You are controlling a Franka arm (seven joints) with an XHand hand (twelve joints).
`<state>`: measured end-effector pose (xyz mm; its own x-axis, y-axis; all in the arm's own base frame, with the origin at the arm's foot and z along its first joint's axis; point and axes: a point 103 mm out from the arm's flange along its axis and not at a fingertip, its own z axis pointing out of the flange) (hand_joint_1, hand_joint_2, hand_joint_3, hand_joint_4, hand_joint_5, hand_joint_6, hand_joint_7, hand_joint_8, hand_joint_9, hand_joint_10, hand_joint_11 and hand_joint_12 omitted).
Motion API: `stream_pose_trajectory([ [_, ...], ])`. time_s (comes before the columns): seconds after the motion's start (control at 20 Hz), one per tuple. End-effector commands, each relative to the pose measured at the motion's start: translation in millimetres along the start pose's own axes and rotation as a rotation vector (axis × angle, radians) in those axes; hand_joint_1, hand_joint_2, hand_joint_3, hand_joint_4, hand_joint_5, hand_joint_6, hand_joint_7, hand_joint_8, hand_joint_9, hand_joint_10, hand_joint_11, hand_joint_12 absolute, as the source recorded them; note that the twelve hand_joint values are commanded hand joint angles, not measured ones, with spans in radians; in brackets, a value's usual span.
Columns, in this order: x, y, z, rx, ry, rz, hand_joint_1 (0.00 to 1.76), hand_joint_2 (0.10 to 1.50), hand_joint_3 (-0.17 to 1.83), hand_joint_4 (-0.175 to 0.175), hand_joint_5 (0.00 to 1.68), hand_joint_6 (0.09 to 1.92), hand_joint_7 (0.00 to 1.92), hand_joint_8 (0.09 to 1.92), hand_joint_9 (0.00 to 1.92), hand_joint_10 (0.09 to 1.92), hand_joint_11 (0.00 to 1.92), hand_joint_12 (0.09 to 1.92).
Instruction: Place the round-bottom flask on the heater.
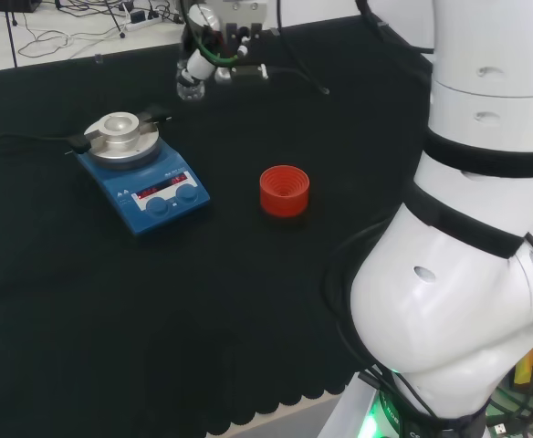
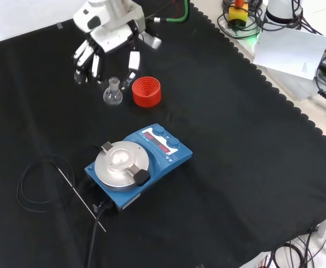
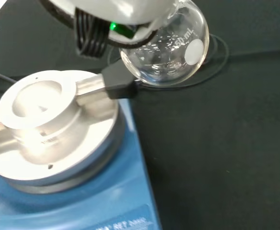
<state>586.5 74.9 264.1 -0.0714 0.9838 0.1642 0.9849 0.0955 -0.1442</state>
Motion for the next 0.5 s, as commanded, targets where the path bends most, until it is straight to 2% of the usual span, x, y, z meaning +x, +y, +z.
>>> stream_pose_trajectory([
  [0.05, 39.9, 21.8, 12.7, 0.061, -0.007, -0.062, 1.12, 0.67, 0.76, 0.039, 1.13, 0.97, 0.31, 0.66, 0.60, 0.61, 0.34, 1.34],
  [0.5, 67.1, 44.7, 18.0, 0.082, -0.027, -0.111, 1.12, 0.67, 0.77, 0.035, 1.13, 0.97, 0.31, 0.66, 0.60, 0.61, 0.34, 1.34],
])
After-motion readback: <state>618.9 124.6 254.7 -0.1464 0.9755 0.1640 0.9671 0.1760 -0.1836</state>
